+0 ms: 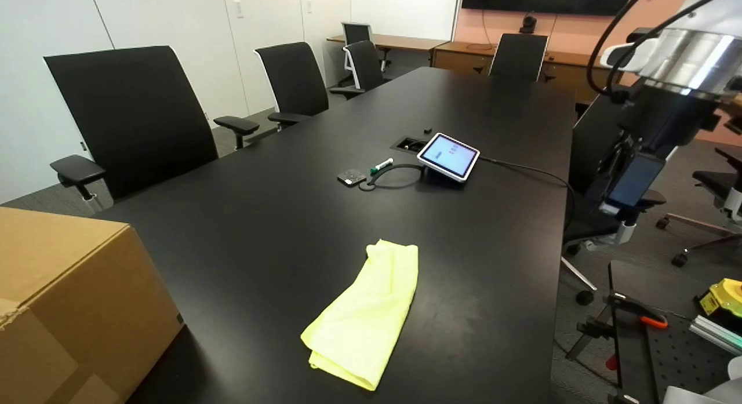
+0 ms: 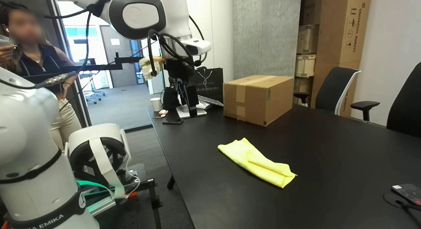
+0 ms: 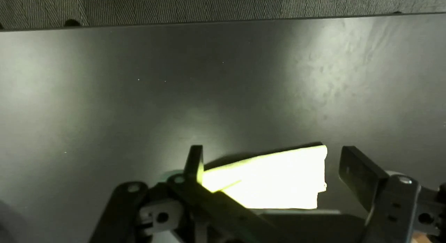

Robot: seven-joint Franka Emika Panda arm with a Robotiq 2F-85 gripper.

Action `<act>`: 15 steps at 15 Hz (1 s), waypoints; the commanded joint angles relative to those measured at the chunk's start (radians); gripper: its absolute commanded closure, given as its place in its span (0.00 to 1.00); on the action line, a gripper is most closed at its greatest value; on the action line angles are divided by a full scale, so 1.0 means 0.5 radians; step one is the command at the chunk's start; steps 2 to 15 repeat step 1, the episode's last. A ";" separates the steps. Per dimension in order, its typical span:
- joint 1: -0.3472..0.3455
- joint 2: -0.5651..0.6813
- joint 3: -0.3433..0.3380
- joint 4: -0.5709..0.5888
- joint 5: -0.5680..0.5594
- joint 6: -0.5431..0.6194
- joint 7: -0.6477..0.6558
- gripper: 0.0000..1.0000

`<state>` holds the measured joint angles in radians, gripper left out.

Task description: Fold the yellow cloth on the table

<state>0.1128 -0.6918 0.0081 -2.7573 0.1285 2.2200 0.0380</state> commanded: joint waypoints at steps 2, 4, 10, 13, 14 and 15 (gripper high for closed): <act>-0.023 -0.016 0.007 0.003 0.014 -0.013 -0.027 0.00; -0.023 -0.016 0.007 0.003 0.014 -0.013 -0.027 0.00; -0.023 -0.016 0.007 0.003 0.014 -0.013 -0.027 0.00; -0.023 -0.016 0.007 0.003 0.014 -0.013 -0.027 0.00; -0.023 -0.016 0.007 0.003 0.014 -0.013 -0.027 0.00; -0.023 -0.016 0.007 0.003 0.014 -0.013 -0.027 0.00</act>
